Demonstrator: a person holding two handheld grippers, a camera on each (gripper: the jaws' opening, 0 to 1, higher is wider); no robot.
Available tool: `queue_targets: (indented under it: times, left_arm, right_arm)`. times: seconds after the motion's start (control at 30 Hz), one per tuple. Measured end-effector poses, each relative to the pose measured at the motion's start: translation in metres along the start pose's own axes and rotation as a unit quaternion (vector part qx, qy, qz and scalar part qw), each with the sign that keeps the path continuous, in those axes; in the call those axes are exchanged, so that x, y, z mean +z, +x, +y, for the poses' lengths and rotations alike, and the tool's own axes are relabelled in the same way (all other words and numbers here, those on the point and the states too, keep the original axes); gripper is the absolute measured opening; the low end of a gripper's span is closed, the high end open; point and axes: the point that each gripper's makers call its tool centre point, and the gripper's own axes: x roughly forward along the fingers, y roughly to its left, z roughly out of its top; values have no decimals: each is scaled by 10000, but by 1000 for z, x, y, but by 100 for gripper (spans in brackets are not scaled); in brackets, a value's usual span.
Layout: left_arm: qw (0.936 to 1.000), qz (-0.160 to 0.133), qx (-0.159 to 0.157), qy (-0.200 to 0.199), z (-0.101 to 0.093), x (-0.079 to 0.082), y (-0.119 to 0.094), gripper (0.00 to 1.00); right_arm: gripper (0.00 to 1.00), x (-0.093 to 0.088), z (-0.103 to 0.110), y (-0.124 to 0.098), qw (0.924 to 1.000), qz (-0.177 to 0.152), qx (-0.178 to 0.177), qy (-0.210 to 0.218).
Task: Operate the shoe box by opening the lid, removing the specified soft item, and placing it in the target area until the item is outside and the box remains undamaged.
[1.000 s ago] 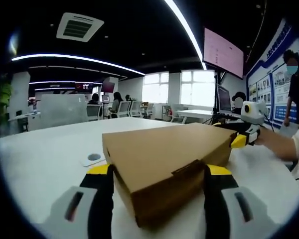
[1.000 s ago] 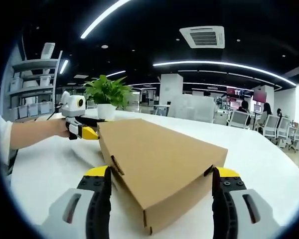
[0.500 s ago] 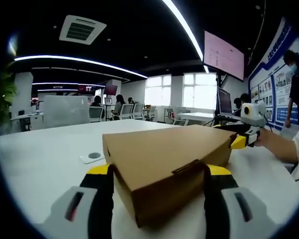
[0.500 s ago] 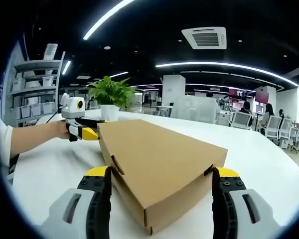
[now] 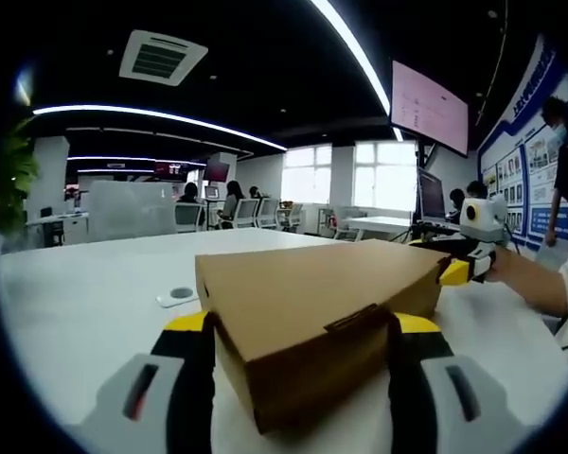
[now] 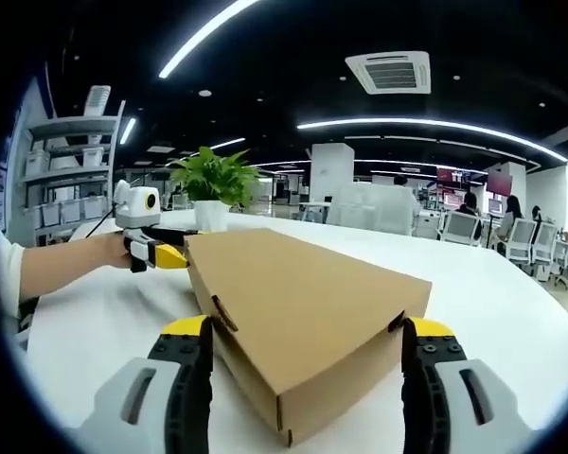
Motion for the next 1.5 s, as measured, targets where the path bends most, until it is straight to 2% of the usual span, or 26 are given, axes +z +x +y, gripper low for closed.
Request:
queue_targets:
  times: [0.4, 0.5, 0.63, 0.87, 1.03, 1.37, 1.5]
  left_arm:
    - [10000, 16, 42, -30, -4, 0, -6, 75]
    - [10000, 21, 49, -37, -7, -1, -9, 75]
    - [9998, -136, 129, -62, -12, -3, -14, 75]
    - [9998, -53, 181, -87, -8, -2, -14, 75]
    - [9994, -226, 226, -149, -4, -4, -18, 74]
    - [9992, -139, 355, -147, -1, -4, -24, 75]
    - [9990, -198, 368, -145, -5, -4, -29, 74]
  right_arm:
    - [84, 1, 5, -4, 10000, -54, -35, 65]
    - [83, 1, 10, -6, 9999, 75, -123, 87]
    - [83, -3, 10, -7, 9999, 22, -57, 102]
    - [83, -3, 11, -9, 10000, 51, 21, 79]
    - [83, -4, 15, -13, 10000, 26, 31, 72]
    - [83, -5, 18, -15, 9999, -22, 134, 59]
    - [83, -5, 20, -17, 9998, -68, 161, 55]
